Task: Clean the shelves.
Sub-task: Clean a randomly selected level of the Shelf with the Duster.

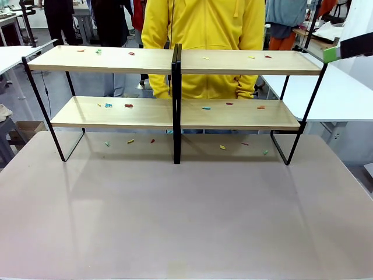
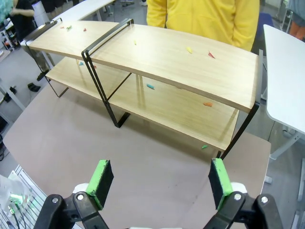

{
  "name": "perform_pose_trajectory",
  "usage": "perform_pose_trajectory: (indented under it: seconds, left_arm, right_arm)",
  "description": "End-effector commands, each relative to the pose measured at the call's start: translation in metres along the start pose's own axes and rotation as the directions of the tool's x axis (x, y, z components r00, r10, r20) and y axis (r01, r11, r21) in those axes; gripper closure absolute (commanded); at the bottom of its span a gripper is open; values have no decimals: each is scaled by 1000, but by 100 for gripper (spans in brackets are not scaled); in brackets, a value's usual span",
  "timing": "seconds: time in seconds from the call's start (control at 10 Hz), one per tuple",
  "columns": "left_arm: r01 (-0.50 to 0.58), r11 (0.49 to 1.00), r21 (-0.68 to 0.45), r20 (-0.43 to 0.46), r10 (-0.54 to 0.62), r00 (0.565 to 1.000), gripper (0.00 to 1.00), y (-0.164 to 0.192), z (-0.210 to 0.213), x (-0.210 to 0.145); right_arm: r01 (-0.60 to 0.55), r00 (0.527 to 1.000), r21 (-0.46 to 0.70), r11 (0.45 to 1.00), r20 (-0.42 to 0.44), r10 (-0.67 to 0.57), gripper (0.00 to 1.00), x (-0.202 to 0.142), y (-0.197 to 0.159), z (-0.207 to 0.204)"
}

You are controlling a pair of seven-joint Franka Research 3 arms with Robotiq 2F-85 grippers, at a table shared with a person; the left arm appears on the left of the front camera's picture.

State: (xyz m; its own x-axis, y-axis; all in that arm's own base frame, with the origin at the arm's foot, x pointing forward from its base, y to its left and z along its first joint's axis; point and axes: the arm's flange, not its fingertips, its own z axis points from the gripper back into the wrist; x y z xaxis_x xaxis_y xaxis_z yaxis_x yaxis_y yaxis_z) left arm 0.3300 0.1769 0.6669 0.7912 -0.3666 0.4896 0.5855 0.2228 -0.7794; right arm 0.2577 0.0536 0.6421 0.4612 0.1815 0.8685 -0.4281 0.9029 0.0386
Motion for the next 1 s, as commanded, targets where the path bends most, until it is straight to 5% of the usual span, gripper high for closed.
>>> perform_pose_trajectory:
  seconds: [0.0, 0.1, 0.3, 0.4, 0.5, 0.6, 0.9]
  left_arm:
    - [114, 977, 180, -398, -34, 917, 87, -2, -78, -21]
    - [119, 974, 192, -563, 10, 827, 87, 8, -118, -36]
    - [-16, 967, 255, -682, 191, 706, 87, 58, -188, -43]
    - [-102, 940, 326, -597, 288, 749, 87, 80, -213, -39]
    - [-179, 923, 341, -441, 325, 836, 87, 75, -182, -21]
    - [-49, 961, 274, -650, 222, 727, 87, 57, -198, -42]
    - [-129, 944, 305, -509, 276, 815, 87, 90, -245, -30]
  right_arm:
    - [-3, 1000, 9, 1000, -1, 3, 0, 0, -1, 0]
    - [-3, 1000, 9, 1000, -1, 3, 0, 0, -1, 0]
    - [-3, 1000, 9, 1000, -1, 3, 0, 0, -1, 0]
    - [-3, 1000, 9, 1000, -1, 3, 0, 0, -1, 0]
    - [-3, 1000, 9, 1000, -1, 3, 0, 0, -1, 0]
    - [-3, 1000, 9, 1000, -1, 3, 0, 0, -1, 0]
    - [-3, 1000, 9, 1000, -1, 3, 0, 0, -1, 0]
